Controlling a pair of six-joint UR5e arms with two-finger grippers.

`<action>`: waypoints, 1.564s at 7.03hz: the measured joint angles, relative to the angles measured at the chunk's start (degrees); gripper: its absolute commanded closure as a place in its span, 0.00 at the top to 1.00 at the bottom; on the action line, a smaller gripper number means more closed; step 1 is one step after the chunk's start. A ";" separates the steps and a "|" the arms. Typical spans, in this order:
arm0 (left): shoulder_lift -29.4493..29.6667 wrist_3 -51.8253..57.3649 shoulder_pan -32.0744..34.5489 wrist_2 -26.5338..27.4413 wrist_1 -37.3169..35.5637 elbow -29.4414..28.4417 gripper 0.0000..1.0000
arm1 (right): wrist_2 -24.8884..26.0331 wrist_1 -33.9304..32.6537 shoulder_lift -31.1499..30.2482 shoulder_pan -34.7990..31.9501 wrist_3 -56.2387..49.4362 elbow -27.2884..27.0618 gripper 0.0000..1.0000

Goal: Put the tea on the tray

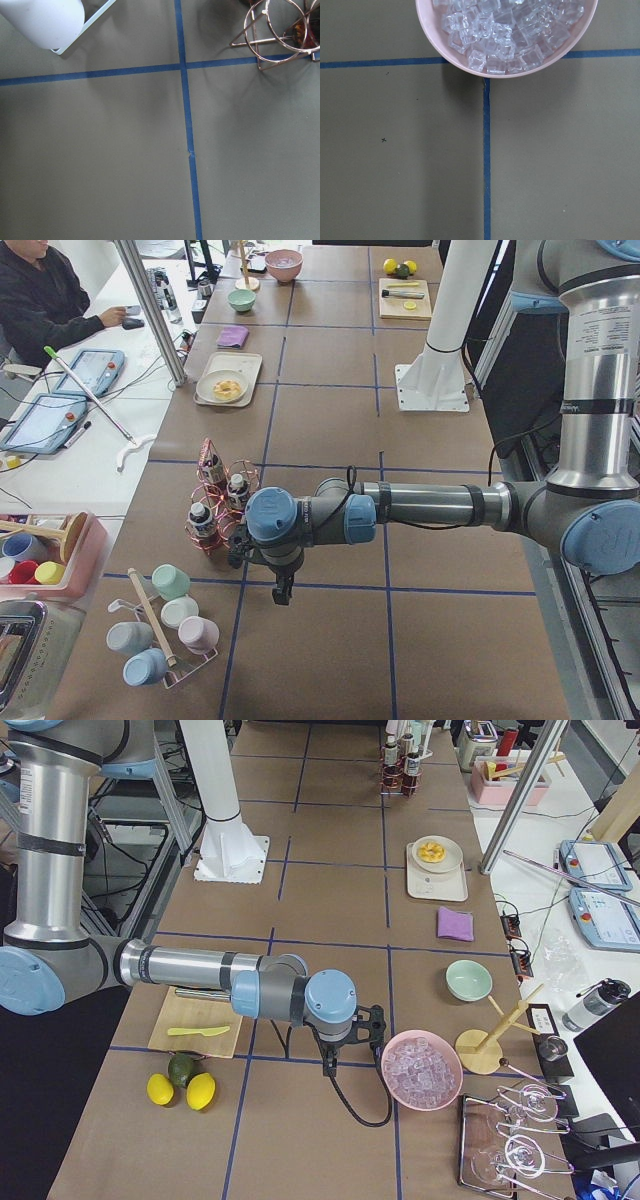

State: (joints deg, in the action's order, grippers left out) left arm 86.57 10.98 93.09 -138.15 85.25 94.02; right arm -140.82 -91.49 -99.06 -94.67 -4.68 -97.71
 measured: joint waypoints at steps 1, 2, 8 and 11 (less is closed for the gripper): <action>0.03 0.00 0.00 0.02 0.02 0.01 1.00 | 0.01 0.00 0.00 0.00 0.01 0.04 1.00; 0.06 0.02 -0.01 0.01 0.06 0.02 1.00 | 0.02 0.00 0.00 0.01 0.02 0.04 1.00; 0.06 0.05 -0.01 -0.09 0.11 -0.05 1.00 | -0.07 0.09 0.17 0.01 0.02 -0.25 1.00; 0.07 0.04 -0.01 -0.18 0.42 2.67 1.00 | -0.09 0.09 0.18 0.01 0.02 -0.26 1.00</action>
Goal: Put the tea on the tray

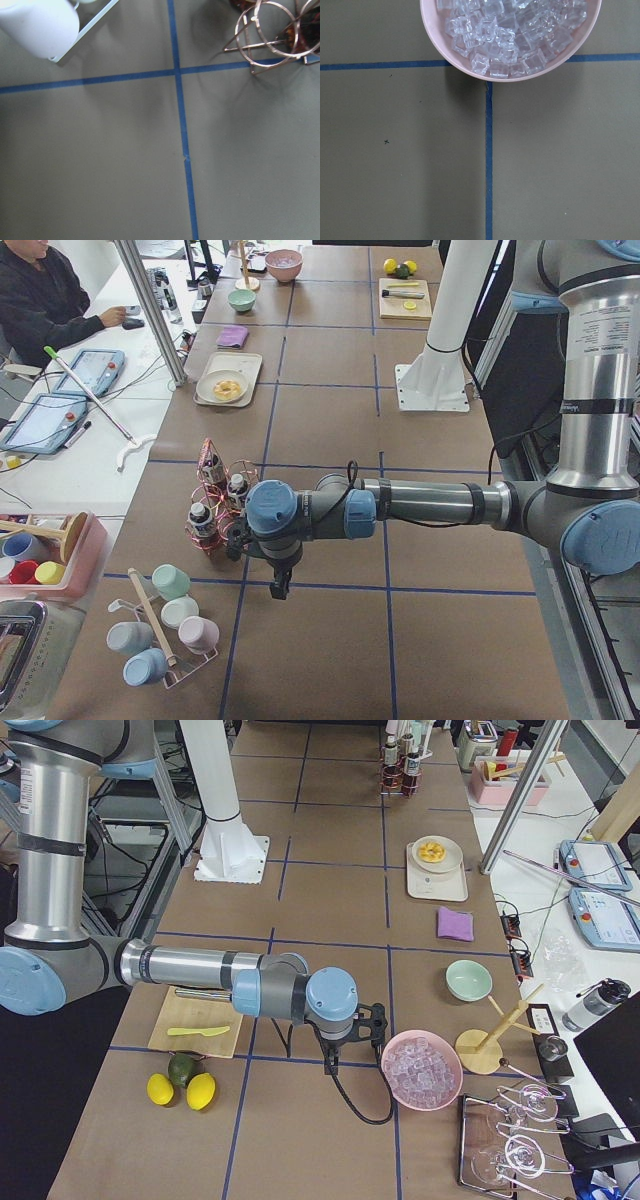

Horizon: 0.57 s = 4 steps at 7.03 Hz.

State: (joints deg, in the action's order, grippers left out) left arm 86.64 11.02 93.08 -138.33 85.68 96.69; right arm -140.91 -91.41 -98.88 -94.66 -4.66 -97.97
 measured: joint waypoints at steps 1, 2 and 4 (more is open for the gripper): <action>-0.09 -0.10 -0.06 0.01 0.58 2.69 1.00 | -0.04 0.00 -0.02 0.00 0.00 -0.01 1.00; -0.18 -0.21 -0.12 0.05 1.67 5.55 1.00 | -0.08 0.00 -0.08 -0.02 0.00 -0.06 1.00; -0.52 -5.20 -1.31 0.09 6.32 11.12 1.00 | -0.10 0.00 -0.10 -0.02 0.00 -0.27 1.00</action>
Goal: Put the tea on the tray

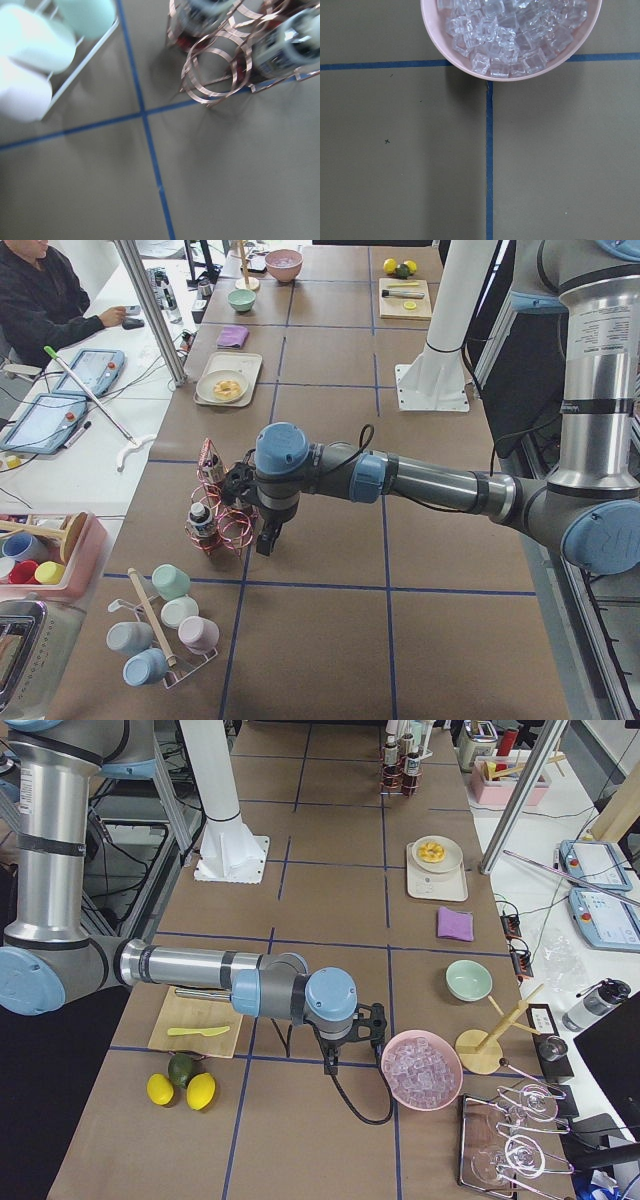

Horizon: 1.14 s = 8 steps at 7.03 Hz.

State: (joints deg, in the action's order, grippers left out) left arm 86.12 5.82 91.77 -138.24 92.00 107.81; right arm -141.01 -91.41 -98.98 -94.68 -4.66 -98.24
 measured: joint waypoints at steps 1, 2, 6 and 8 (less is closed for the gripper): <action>-0.30 -6.73 -2.28 0.09 4.70 2.33 1.00 | -0.01 0.00 -0.01 0.01 0.00 -0.42 1.00; -0.58 -14.62 -4.79 0.32 10.66 3.55 1.00 | 0.03 0.02 -0.02 0.02 -0.02 -0.79 1.00; -3.91 -42.57 -14.44 12.79 34.94 3.50 1.00 | 1.18 0.11 0.06 0.08 -0.13 -3.00 1.00; -4.49 -53.53 -20.47 23.75 41.55 3.20 1.00 | 1.65 0.05 1.16 0.11 -0.02 -2.90 1.00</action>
State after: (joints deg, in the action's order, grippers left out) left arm 81.62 -47.70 71.29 -114.49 133.55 111.02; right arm -139.36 -91.35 -97.82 -94.58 -4.68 -101.14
